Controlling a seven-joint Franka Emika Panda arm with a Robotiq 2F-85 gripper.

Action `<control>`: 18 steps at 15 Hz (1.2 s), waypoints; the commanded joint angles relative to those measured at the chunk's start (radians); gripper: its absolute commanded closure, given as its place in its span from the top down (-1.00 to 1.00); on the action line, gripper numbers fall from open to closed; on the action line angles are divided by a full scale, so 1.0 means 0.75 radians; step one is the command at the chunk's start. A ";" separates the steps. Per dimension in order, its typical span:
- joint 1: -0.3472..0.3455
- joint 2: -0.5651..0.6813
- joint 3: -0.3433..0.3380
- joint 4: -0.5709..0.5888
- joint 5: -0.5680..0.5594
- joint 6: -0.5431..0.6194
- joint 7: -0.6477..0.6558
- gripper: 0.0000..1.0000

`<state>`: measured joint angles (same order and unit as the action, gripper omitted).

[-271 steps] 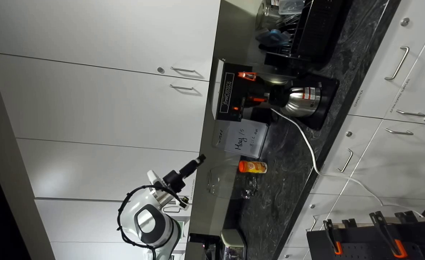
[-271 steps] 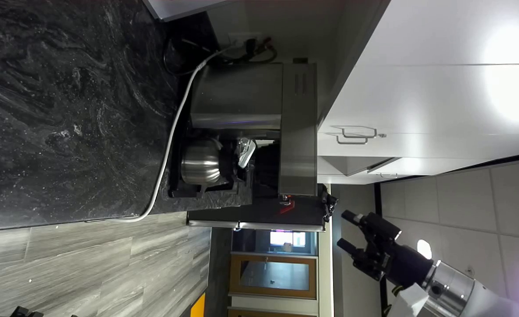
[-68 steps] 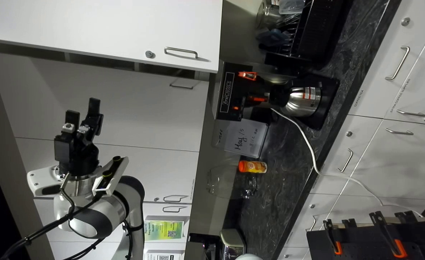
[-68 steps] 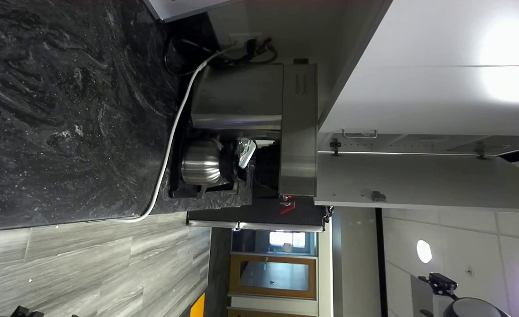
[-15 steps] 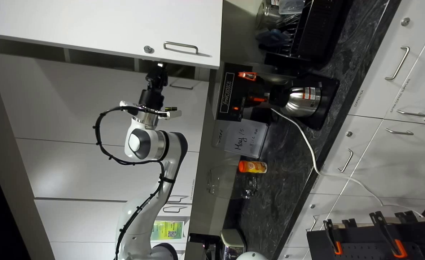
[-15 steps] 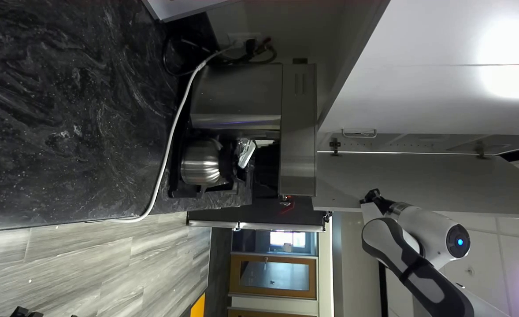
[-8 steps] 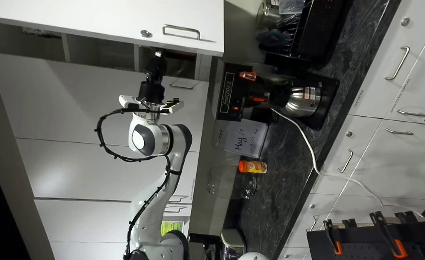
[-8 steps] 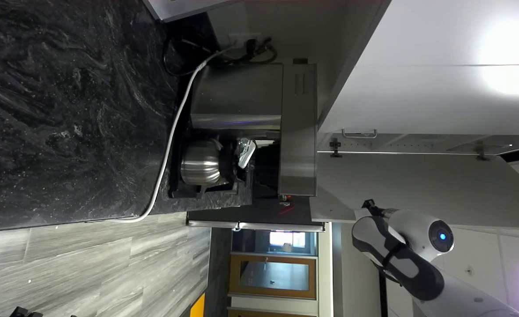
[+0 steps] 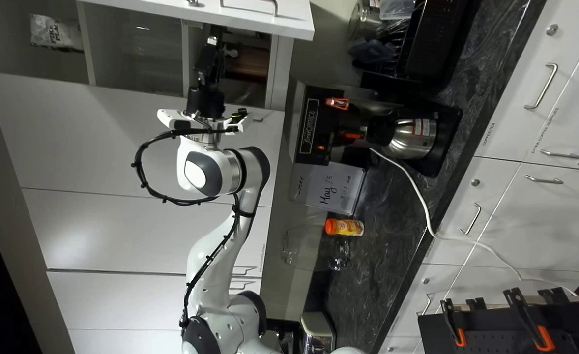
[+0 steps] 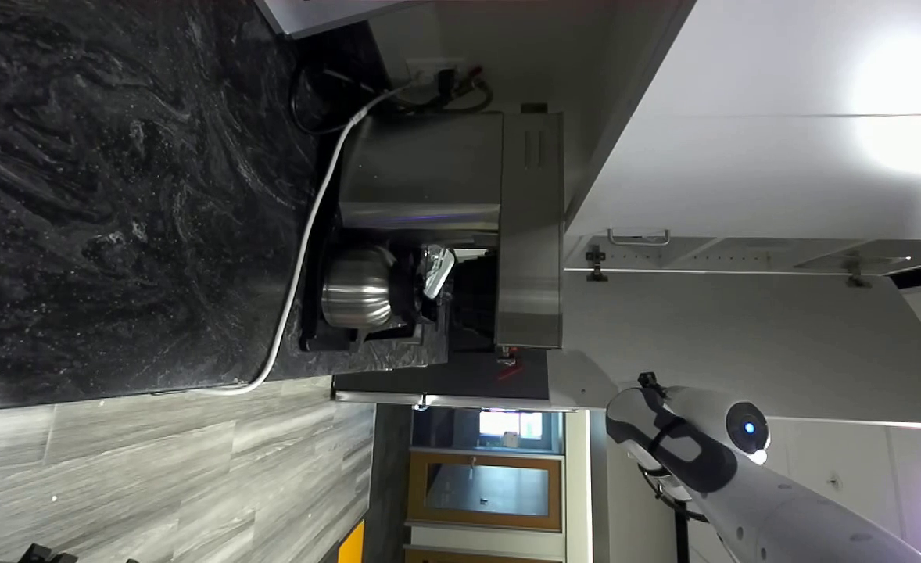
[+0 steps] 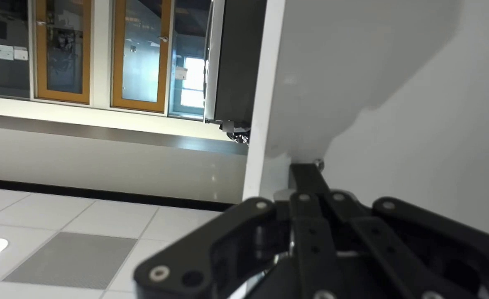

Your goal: Open the first top kitchen cabinet on the right

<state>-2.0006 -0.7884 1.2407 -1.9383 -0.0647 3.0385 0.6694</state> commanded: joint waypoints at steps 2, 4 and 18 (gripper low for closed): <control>-0.157 -0.008 0.082 0.101 0.128 0.045 -0.022 -1.00; -0.140 0.005 0.077 0.100 0.174 0.042 -0.027 -1.00; 0.931 0.320 -0.692 -0.178 0.541 -0.197 -0.538 -1.00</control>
<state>-1.4982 -0.5854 0.8615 -2.0481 0.2295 2.9616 0.4094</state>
